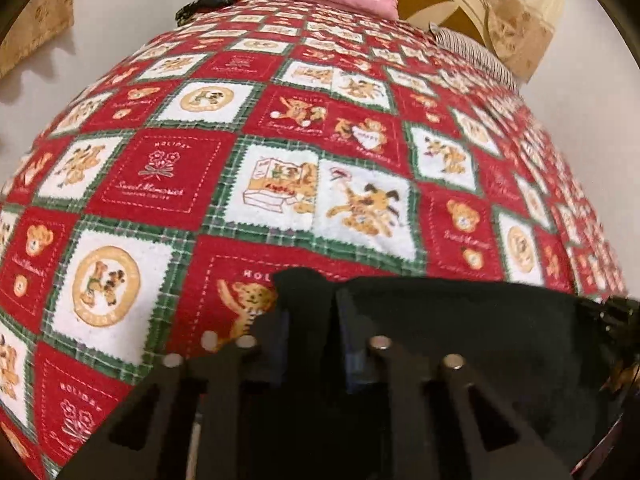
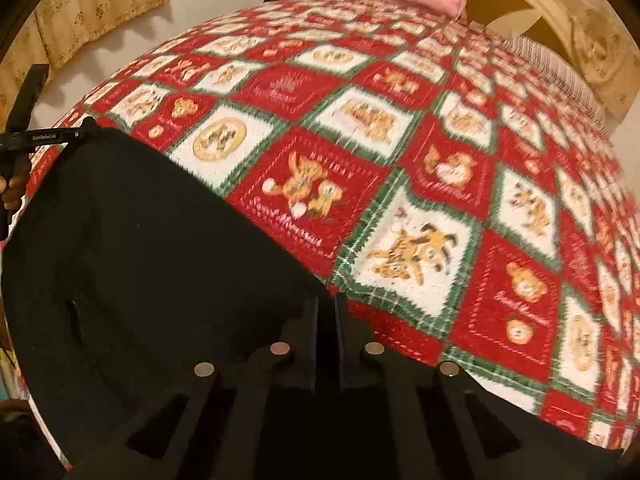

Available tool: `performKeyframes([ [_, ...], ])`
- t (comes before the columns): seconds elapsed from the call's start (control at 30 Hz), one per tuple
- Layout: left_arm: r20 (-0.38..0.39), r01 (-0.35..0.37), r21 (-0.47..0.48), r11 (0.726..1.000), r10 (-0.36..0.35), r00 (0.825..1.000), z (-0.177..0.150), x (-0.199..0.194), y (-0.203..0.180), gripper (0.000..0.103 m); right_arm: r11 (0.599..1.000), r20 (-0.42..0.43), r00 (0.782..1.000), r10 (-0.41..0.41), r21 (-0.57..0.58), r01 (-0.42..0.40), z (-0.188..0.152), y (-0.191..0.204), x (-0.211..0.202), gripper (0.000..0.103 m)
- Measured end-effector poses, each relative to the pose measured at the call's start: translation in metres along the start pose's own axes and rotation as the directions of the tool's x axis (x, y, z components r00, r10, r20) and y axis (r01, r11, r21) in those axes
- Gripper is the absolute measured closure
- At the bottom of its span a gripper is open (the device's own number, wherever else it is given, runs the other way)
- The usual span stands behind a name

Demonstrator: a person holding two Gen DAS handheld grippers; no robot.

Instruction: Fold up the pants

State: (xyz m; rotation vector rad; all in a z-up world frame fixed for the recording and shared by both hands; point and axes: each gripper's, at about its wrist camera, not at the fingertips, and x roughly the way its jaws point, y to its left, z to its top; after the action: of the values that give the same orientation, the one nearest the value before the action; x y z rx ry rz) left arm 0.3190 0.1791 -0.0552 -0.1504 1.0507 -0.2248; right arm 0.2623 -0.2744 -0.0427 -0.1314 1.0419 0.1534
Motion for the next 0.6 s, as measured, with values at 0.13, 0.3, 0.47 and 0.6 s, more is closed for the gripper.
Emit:
performKeyframes([
  [0.13,0.067,-0.022,0.013,1.000,0.021,0.998,0.001,-0.022,-0.009,0.085,0.995,0.138,0.990,0.016,0.097,-0.029,0.003,-0.002,-0.046,0.098],
  [0.3,0.206,0.002,0.016,1.000,-0.005,0.979,-0.009,-0.076,-0.011,0.085,0.997,0.297,0.954,0.035,0.059,-0.055,-0.015,0.027,-0.117,0.098],
  [0.47,0.320,0.050,0.023,0.998,-0.055,0.946,-0.039,-0.130,-0.008,0.085,0.995,0.419,0.903,0.091,-0.002,-0.100,-0.057,0.063,-0.175,0.098],
  [0.6,0.376,0.061,-0.001,0.998,-0.056,0.925,-0.081,-0.154,-0.004,0.085,0.990,0.437,0.888,0.141,-0.062,-0.126,-0.100,0.093,-0.191,0.098],
])
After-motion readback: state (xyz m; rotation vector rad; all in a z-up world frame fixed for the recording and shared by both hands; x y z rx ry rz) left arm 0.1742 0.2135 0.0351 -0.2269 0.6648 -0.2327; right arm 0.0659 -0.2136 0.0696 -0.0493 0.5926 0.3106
